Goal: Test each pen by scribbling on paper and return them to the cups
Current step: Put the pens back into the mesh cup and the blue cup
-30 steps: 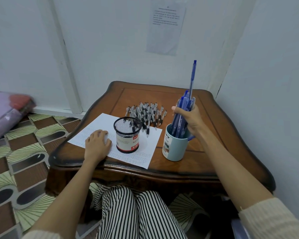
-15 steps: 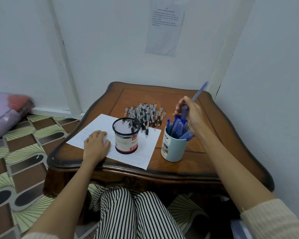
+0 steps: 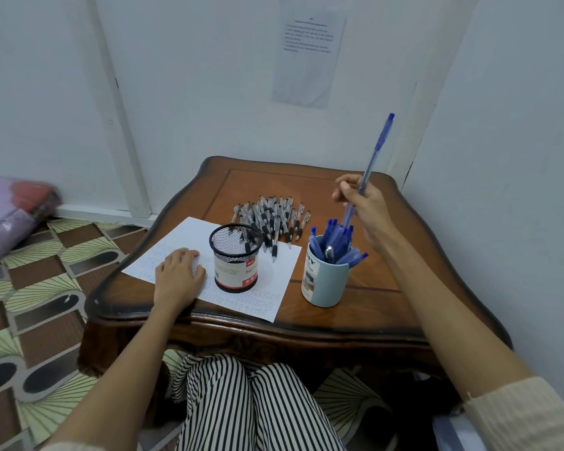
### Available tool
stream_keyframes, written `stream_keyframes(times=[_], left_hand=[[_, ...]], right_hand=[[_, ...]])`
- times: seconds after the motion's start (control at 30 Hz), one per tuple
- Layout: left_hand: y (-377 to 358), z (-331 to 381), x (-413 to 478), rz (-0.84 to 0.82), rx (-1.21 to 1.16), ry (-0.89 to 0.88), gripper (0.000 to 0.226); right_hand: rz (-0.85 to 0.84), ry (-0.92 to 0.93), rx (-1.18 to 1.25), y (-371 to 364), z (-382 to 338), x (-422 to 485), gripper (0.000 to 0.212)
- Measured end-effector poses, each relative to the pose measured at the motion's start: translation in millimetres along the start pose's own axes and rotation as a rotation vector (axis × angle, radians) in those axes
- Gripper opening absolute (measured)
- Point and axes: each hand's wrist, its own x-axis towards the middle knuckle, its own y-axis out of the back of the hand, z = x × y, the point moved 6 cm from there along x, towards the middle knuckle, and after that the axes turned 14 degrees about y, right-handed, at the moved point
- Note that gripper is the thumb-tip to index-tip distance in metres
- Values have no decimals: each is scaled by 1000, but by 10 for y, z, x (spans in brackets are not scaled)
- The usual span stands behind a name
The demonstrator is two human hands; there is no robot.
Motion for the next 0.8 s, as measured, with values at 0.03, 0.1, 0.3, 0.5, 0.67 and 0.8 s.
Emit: stream_keyframes(times=[0.03, 0.1, 0.3, 0.5, 0.67, 0.8], left_hand=[[-4, -1, 2, -2, 0, 0, 42], [-5, -5, 3, -2, -6, -1, 41], [-6, -9, 8, 4, -4, 0, 41], [-11, -7, 15, 1, 7, 4, 42], [-11, -7, 17, 12, 12, 1, 41], [-9, -2, 10, 13, 19, 2, 41]], right_hand=[[-7, 4, -9, -6, 5, -9, 17], [19, 14, -2, -7, 12, -25, 14], [71, -5, 4, 40, 35, -14, 29], [47, 37, -113, 116, 73, -143, 22], [-311, -163, -44, 191, 336, -485, 108], [-491, -248, -29, 43, 452, -644, 133]])
